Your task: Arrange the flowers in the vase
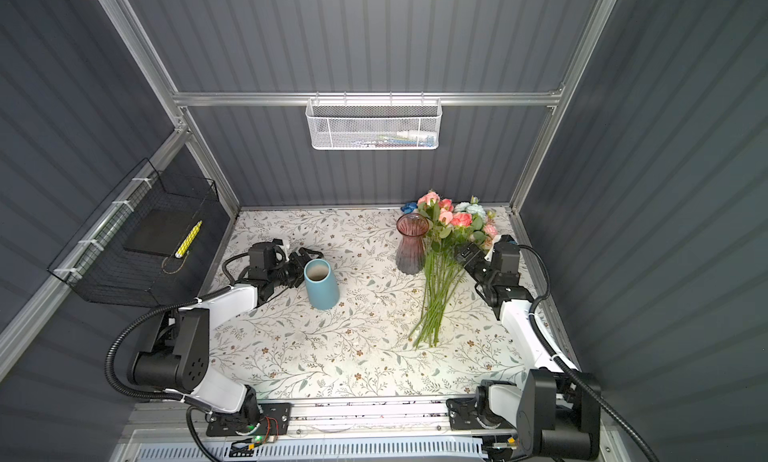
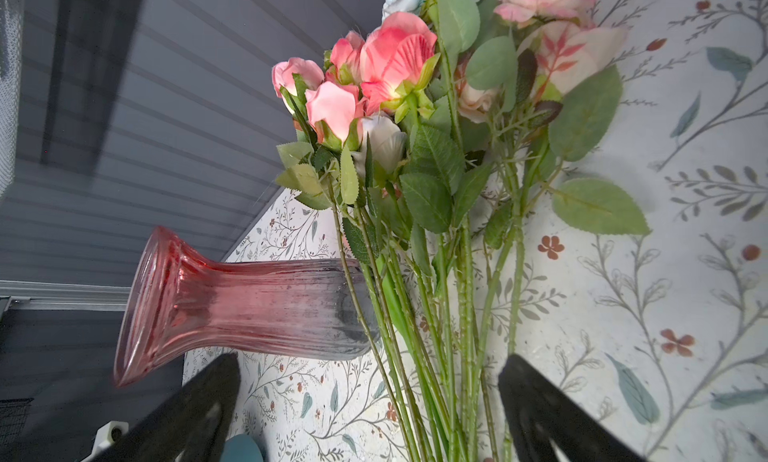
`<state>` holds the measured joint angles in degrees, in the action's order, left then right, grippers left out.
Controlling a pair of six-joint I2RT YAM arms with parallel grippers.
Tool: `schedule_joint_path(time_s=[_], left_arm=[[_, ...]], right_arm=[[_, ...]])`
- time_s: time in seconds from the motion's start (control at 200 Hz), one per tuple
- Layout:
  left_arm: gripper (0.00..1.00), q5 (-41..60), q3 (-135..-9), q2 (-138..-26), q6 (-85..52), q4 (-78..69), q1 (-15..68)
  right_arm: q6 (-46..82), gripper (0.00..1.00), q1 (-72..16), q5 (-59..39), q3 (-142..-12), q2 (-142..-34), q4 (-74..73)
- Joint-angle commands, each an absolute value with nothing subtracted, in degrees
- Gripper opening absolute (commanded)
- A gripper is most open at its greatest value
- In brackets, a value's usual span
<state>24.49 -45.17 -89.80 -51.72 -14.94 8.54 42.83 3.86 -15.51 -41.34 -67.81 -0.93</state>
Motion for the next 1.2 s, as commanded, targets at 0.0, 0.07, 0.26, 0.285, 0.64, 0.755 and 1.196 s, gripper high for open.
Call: schedule_joint_path(time_s=[0.0, 0.07, 0.26, 0.285, 0.64, 0.755, 1.196], left_arm=[[0.93, 19.7, -48.8, -90.3, -50.5, -9.9, 8.0], [0.94, 16.1, -50.5, -89.8, -49.3, -6.9, 7.8], [0.92, 4.8, -52.6, -90.7, -48.9, 4.1, 5.1], [0.90, 5.1, -52.0, -91.3, -49.5, 3.6, 4.7], [0.52, 21.9, -44.6, -100.3, -53.1, -13.2, 3.9], [0.38, 24.8, -41.0, -101.2, -54.6, -16.9, 3.9], [0.21, 26.7, -34.6, -101.9, -59.6, -24.5, 13.0]], right_arm=[[42.7, 0.99, 3.3, -15.4, -43.8, -68.2, 2.5], [41.2, 0.99, 2.6, -15.6, -45.5, -68.5, 5.0], [39.8, 0.99, -0.2, -12.9, -45.8, -66.9, 5.7], [39.8, 0.99, -0.4, -12.6, -45.7, -66.8, 5.7], [39.0, 0.99, -0.8, -10.7, -46.5, -66.2, 6.3], [38.8, 0.99, -0.8, -9.9, -47.2, -66.2, 6.7], [40.2, 0.99, -0.9, -9.1, -47.8, -66.9, 6.5]])
